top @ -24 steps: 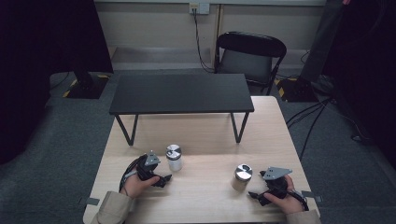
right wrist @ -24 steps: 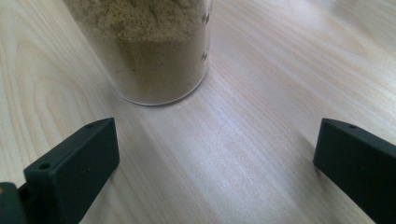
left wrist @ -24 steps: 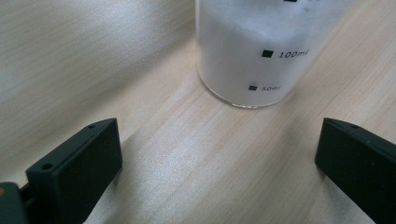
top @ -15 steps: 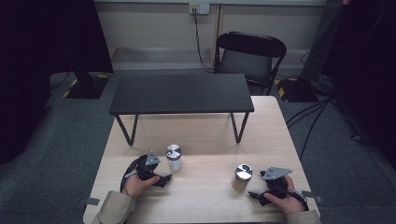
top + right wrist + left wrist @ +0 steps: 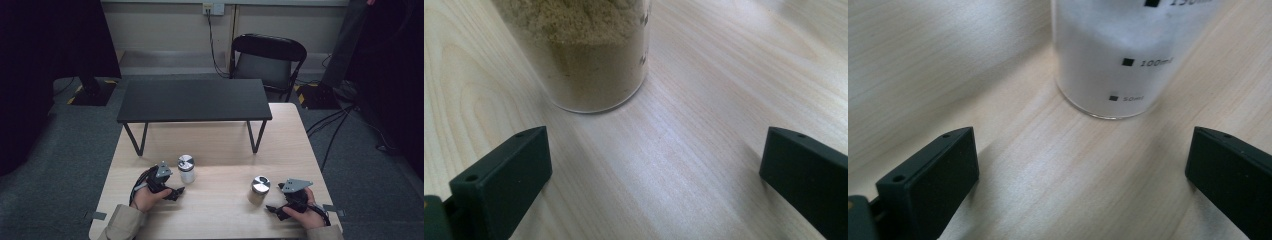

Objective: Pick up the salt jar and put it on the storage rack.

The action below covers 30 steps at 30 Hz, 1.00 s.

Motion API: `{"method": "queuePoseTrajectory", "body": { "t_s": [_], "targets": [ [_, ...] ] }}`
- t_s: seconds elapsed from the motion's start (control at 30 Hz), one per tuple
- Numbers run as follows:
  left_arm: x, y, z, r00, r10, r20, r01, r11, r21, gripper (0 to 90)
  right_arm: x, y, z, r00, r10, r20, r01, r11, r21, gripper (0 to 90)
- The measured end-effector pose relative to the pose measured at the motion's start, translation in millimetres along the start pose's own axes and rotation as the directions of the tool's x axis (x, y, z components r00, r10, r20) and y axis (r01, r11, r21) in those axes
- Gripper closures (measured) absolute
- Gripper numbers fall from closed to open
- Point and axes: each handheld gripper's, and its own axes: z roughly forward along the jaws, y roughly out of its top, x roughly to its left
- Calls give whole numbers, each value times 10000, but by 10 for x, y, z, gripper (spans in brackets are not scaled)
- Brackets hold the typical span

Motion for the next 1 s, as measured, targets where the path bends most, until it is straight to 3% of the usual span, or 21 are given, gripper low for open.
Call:
{"method": "queuePoseTrajectory", "body": {
  "t_s": [0.07, 0.23, 0.57, 1.0],
  "targets": [
    [13, 42, -8, 9997, 151, 204, -154, 9997, 168, 1, 0, 0, 0, 10000, 4, -1, -4, 10000, 1, 0],
    [-14, 83, -62, 9989, 334, 337, -333, 9994, -19, 16, 0, 0, 0, 10000, 1, 0, -1, 10000, -1, 0],
    [-43, 175, 3, 9996, 82, 267, -70, 9989, -461, 15, 0, 0, 0, 10000, 3, -1, -3, 10000, -1, 0],
    [22, 220, 129, 9984, -172, 546, 218, 9962, -842, 48, 0, 0, 0, 10000, 1, 0, -1, 10000, -1, 0]
  ]
}}
